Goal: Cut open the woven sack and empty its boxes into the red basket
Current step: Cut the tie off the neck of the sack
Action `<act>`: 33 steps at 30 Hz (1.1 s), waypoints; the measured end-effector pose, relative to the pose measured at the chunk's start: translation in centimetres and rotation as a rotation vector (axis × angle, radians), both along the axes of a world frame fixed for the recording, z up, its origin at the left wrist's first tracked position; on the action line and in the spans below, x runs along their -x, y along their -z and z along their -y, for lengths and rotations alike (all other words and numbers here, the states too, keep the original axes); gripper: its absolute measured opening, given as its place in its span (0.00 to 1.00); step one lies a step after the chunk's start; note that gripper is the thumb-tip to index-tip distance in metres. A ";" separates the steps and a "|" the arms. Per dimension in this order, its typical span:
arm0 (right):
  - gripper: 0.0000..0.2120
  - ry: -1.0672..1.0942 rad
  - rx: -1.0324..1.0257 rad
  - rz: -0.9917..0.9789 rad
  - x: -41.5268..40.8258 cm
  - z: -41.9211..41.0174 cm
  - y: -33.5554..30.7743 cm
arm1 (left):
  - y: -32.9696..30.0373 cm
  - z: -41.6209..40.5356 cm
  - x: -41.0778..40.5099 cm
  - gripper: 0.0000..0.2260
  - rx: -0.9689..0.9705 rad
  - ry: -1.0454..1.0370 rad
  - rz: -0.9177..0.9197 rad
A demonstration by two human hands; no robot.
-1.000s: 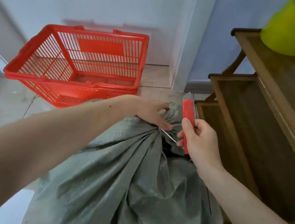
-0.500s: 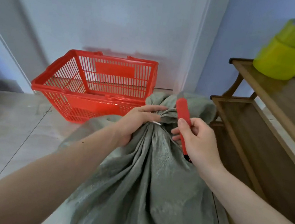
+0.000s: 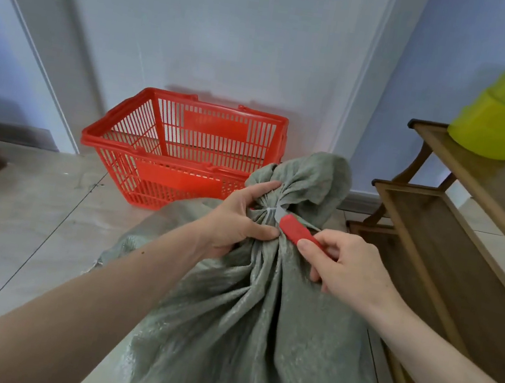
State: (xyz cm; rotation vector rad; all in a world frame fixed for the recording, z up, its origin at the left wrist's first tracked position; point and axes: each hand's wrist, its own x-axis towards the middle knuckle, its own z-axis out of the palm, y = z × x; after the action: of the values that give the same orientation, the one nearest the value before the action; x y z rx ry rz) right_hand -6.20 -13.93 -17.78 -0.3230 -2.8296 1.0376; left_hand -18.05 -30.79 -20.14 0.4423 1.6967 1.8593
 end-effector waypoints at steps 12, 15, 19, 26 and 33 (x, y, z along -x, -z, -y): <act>0.13 -0.027 -0.232 0.076 0.6 -0.5 -0.5 | -0.3 0.2 0.1 0.42 0.047 0.097 -0.006; 0.14 -0.015 -0.205 0.062 0.9 -0.7 -0.3 | -0.4 0.2 0.1 0.42 0.046 0.114 -0.026; 0.12 0.014 -0.192 0.031 0.8 -0.8 -0.2 | -0.3 0.4 0.2 0.42 0.054 0.138 -0.031; 0.14 0.089 -0.157 0.012 0.4 -0.7 0.0 | 0.1 0.4 -0.1 0.43 0.093 0.134 -0.054; 0.14 0.156 -0.127 -0.032 0.3 0.1 1.5 | 0.8 0.0 -0.8 0.41 0.095 0.101 -0.065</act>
State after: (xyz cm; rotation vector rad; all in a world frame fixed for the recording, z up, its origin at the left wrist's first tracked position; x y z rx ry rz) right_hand -6.51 -14.06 -19.28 -0.5005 -2.7731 0.8219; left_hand -17.24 -30.83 -20.91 0.5441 1.7632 1.7022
